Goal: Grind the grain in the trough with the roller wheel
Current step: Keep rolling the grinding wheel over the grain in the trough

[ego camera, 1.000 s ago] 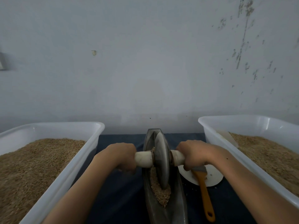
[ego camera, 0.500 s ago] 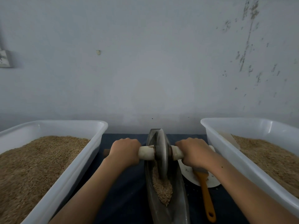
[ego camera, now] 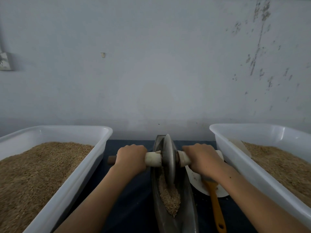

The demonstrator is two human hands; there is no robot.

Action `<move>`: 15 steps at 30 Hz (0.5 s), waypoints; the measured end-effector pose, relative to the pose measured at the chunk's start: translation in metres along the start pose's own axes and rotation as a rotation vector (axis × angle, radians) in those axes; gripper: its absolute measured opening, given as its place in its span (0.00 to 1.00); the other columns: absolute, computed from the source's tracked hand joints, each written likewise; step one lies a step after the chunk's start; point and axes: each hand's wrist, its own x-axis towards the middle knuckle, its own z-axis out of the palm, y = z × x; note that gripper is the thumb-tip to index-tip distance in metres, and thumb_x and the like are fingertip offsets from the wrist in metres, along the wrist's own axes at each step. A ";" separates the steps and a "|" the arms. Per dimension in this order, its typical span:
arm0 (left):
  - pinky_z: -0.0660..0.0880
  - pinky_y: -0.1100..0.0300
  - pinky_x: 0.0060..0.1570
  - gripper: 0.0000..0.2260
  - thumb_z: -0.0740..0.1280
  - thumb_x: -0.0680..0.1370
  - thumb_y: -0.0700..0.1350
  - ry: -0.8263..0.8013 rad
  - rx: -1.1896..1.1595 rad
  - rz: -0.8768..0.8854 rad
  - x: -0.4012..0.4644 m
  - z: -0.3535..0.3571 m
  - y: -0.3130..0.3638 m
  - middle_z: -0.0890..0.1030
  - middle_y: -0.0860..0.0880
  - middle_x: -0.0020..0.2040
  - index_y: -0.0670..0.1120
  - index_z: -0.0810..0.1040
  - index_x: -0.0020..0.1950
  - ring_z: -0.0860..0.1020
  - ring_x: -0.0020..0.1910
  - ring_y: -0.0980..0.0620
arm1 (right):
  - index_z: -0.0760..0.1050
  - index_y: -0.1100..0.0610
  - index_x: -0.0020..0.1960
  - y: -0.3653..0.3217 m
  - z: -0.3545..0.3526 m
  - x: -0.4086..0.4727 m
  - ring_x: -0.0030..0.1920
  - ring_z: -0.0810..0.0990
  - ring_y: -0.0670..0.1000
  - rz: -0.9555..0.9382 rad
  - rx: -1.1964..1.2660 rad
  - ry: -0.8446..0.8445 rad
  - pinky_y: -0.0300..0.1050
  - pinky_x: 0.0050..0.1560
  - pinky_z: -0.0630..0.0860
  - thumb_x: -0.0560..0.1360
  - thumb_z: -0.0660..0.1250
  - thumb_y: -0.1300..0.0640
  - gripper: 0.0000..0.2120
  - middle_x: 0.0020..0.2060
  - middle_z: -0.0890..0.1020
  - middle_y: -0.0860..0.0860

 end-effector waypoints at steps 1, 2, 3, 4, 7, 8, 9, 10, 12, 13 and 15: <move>0.68 0.58 0.44 0.12 0.67 0.75 0.49 0.013 -0.008 -0.004 0.000 0.001 0.000 0.79 0.49 0.51 0.49 0.75 0.57 0.77 0.50 0.50 | 0.65 0.49 0.47 -0.001 0.001 0.000 0.48 0.78 0.53 0.003 -0.003 0.031 0.45 0.45 0.69 0.75 0.63 0.59 0.08 0.48 0.79 0.50; 0.68 0.58 0.44 0.12 0.67 0.75 0.49 0.017 -0.015 -0.003 0.000 0.002 -0.001 0.79 0.49 0.51 0.50 0.75 0.57 0.77 0.50 0.50 | 0.66 0.49 0.47 -0.002 0.001 -0.001 0.48 0.78 0.53 0.004 -0.007 0.043 0.45 0.46 0.70 0.75 0.63 0.59 0.08 0.48 0.80 0.50; 0.68 0.58 0.44 0.12 0.67 0.75 0.49 0.012 -0.018 0.001 -0.001 0.002 -0.001 0.79 0.49 0.51 0.49 0.75 0.57 0.77 0.49 0.50 | 0.66 0.49 0.48 -0.002 0.001 -0.001 0.48 0.78 0.53 0.005 -0.012 0.041 0.45 0.46 0.70 0.75 0.63 0.59 0.07 0.48 0.80 0.50; 0.69 0.58 0.44 0.13 0.67 0.75 0.50 0.000 -0.021 0.010 -0.002 0.001 -0.002 0.79 0.49 0.51 0.49 0.75 0.58 0.77 0.49 0.51 | 0.68 0.49 0.48 -0.002 0.000 -0.002 0.48 0.78 0.53 0.004 -0.018 0.029 0.45 0.45 0.70 0.75 0.63 0.59 0.07 0.48 0.79 0.50; 0.69 0.59 0.43 0.15 0.69 0.73 0.51 -0.080 -0.046 0.040 -0.002 -0.002 -0.005 0.79 0.50 0.50 0.49 0.75 0.58 0.75 0.44 0.53 | 0.69 0.49 0.47 0.000 -0.004 -0.003 0.46 0.78 0.52 -0.019 -0.032 -0.048 0.43 0.42 0.68 0.73 0.64 0.60 0.08 0.46 0.79 0.50; 0.69 0.59 0.43 0.16 0.70 0.72 0.51 -0.117 -0.059 0.044 -0.002 -0.004 -0.006 0.79 0.50 0.49 0.48 0.75 0.58 0.74 0.43 0.53 | 0.68 0.49 0.46 0.002 -0.006 -0.002 0.44 0.77 0.51 -0.031 -0.030 -0.089 0.42 0.40 0.67 0.72 0.65 0.60 0.08 0.45 0.79 0.50; 0.69 0.59 0.43 0.17 0.71 0.72 0.51 -0.157 -0.070 0.046 -0.002 -0.005 -0.006 0.79 0.50 0.49 0.48 0.75 0.58 0.74 0.43 0.53 | 0.68 0.49 0.45 0.003 -0.008 -0.002 0.41 0.76 0.50 -0.044 -0.023 -0.144 0.42 0.38 0.67 0.71 0.66 0.60 0.08 0.43 0.78 0.49; 0.70 0.59 0.43 0.18 0.71 0.71 0.51 -0.196 -0.078 0.051 -0.002 -0.006 -0.007 0.78 0.50 0.48 0.48 0.75 0.59 0.74 0.43 0.53 | 0.68 0.49 0.43 0.005 -0.009 -0.001 0.38 0.75 0.48 -0.054 -0.008 -0.206 0.41 0.35 0.66 0.70 0.67 0.59 0.08 0.40 0.77 0.48; 0.71 0.58 0.44 0.19 0.72 0.70 0.51 -0.263 -0.086 0.063 -0.003 -0.007 -0.007 0.78 0.50 0.48 0.48 0.75 0.59 0.76 0.44 0.52 | 0.68 0.48 0.39 0.008 -0.011 0.000 0.35 0.74 0.46 -0.059 0.037 -0.314 0.40 0.32 0.67 0.69 0.69 0.58 0.10 0.36 0.75 0.46; 0.72 0.58 0.45 0.20 0.72 0.70 0.51 -0.282 -0.086 0.066 -0.003 -0.007 -0.007 0.78 0.50 0.48 0.48 0.75 0.60 0.76 0.45 0.51 | 0.67 0.48 0.38 0.008 -0.011 0.000 0.35 0.74 0.45 -0.057 0.052 -0.346 0.39 0.32 0.67 0.69 0.70 0.57 0.11 0.35 0.75 0.46; 0.71 0.58 0.43 0.19 0.72 0.70 0.51 -0.267 -0.063 0.061 -0.003 -0.007 -0.006 0.77 0.51 0.44 0.48 0.75 0.59 0.76 0.43 0.52 | 0.67 0.47 0.37 0.009 -0.011 0.001 0.34 0.73 0.44 -0.055 0.064 -0.360 0.38 0.31 0.66 0.69 0.70 0.57 0.12 0.35 0.75 0.45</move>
